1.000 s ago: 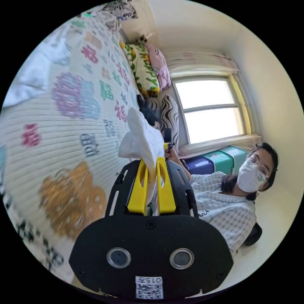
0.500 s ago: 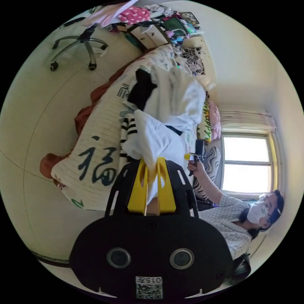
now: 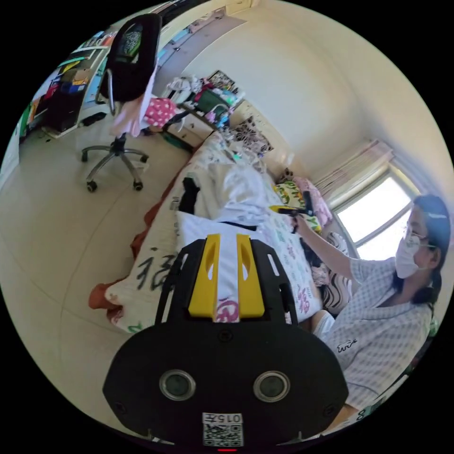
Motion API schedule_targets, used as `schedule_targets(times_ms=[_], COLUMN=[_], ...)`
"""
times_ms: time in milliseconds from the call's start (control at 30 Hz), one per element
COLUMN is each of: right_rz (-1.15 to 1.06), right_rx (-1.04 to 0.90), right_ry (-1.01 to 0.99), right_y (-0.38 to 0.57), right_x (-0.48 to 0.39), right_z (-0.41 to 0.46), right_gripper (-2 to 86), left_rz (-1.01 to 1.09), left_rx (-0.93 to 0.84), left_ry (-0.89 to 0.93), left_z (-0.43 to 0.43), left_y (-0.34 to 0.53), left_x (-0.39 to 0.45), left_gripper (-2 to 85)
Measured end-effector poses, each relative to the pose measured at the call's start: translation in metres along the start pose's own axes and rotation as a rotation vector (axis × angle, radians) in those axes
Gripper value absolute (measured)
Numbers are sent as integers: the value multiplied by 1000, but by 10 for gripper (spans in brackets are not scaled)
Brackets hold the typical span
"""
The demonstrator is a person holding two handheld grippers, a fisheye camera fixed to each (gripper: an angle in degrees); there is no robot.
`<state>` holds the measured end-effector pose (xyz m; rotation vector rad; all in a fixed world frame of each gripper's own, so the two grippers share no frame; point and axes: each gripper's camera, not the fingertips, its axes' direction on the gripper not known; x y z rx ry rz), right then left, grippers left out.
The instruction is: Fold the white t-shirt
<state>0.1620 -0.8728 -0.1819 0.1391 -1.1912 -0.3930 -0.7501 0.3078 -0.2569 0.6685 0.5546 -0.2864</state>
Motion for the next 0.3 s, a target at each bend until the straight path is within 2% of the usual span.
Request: schedule_targets(times_ms=[67, 200, 300], right_rz=[7, 35, 26], right_rx=[-84, -333, -174], right_ry=[43, -75, -139], right_y=[-24, -37, -12], right_x=[0, 3, 2], right_z=[24, 77, 41], right_gripper=[142, 16, 2], left_rz=[3, -9, 5], left_rx=[29, 3, -23], left_ry=[105, 247, 300], left_z=[18, 64, 99], left_y=[15, 38, 56], left_x=[27, 67, 110], left_gripper=[57, 51, 40])
